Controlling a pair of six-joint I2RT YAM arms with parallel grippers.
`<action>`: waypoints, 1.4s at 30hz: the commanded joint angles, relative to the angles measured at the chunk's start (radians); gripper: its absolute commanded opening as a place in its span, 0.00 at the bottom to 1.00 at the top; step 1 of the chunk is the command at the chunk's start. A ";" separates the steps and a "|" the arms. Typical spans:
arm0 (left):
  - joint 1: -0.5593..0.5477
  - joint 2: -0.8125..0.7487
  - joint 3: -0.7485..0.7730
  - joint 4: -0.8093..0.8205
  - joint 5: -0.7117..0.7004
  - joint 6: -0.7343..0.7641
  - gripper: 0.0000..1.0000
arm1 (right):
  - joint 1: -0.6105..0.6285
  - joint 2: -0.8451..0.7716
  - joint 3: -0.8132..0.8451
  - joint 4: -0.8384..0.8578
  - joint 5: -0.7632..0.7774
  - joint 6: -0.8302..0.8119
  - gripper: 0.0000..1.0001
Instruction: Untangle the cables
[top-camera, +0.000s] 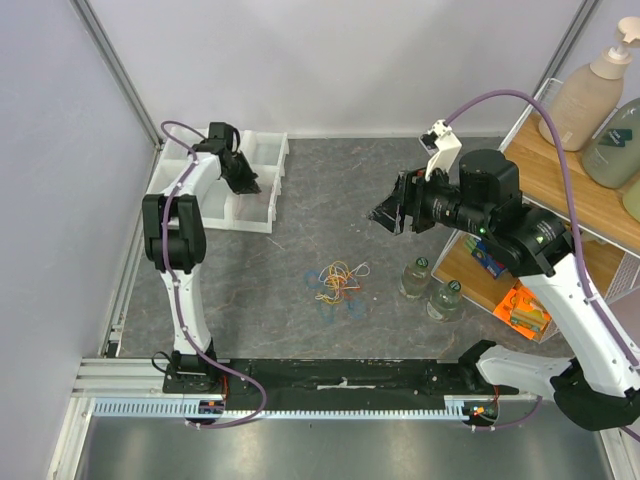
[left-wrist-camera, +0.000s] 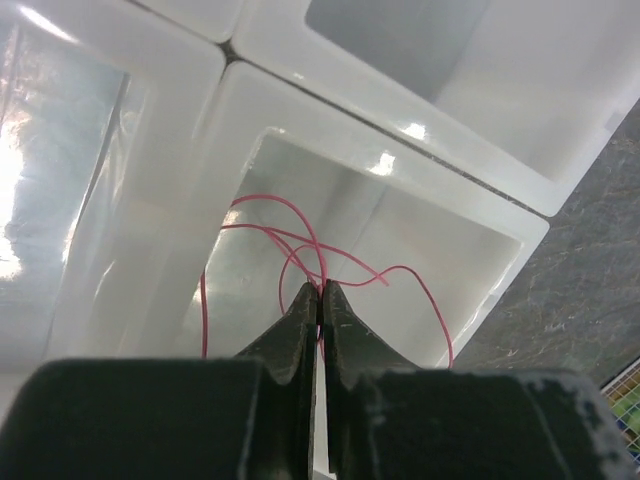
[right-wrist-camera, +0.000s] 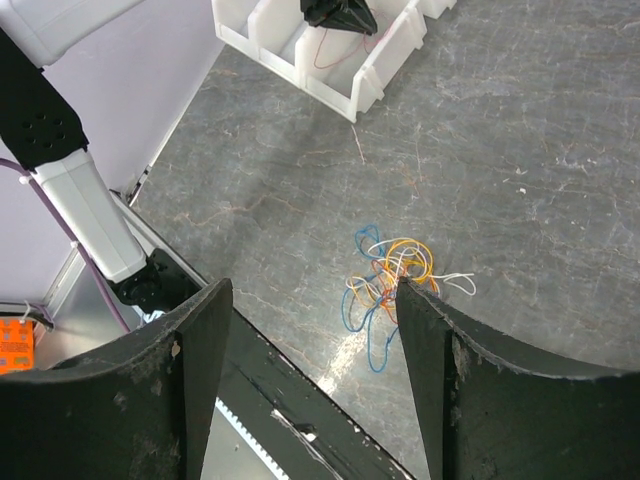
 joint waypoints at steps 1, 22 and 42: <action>-0.008 0.023 0.095 -0.076 -0.035 0.079 0.13 | -0.002 -0.008 -0.008 0.035 -0.019 0.022 0.74; -0.008 -0.316 0.004 -0.139 -0.079 0.045 0.85 | -0.002 0.023 -0.080 0.063 -0.073 0.014 0.73; -0.623 -1.193 -1.143 0.391 0.107 -0.416 0.53 | 0.250 0.241 -0.425 0.225 0.110 -0.061 0.61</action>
